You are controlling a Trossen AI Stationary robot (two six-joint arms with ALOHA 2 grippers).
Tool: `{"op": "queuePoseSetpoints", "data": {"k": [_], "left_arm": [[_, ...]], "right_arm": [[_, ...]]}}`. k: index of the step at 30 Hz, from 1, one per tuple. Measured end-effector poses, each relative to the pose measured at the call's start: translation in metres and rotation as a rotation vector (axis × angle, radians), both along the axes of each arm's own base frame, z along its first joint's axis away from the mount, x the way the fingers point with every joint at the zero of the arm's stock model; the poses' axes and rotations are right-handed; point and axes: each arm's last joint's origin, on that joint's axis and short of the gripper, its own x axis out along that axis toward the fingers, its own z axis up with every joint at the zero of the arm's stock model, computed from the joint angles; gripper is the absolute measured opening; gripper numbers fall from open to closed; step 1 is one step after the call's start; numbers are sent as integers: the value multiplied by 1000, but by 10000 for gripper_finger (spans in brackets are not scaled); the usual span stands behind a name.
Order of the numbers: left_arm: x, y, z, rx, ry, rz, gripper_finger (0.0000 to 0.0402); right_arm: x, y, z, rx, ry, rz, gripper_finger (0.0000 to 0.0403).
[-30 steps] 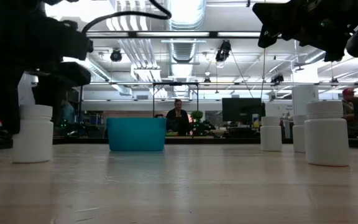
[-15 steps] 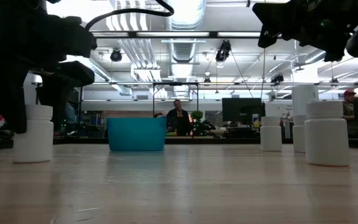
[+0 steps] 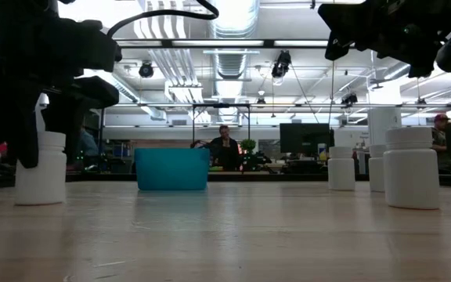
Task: Pick and place pill bottles into a basket
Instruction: Put the white medicine bottle into the blue bin
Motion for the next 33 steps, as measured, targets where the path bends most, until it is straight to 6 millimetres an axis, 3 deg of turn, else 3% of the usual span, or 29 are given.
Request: {"op": "queuePoseSetpoints", "data": {"k": [5, 17, 33], "left_arm": [[0, 0, 4, -5, 4, -2, 157], [15, 9, 38, 49, -34, -26, 157], [42, 75, 85, 118, -82, -18, 157]], "right_arm": [[0, 0, 0, 0, 0, 0, 9], [0, 0, 0, 0, 0, -1, 9], [0, 0, 0, 1, 0, -3, 9]]}}
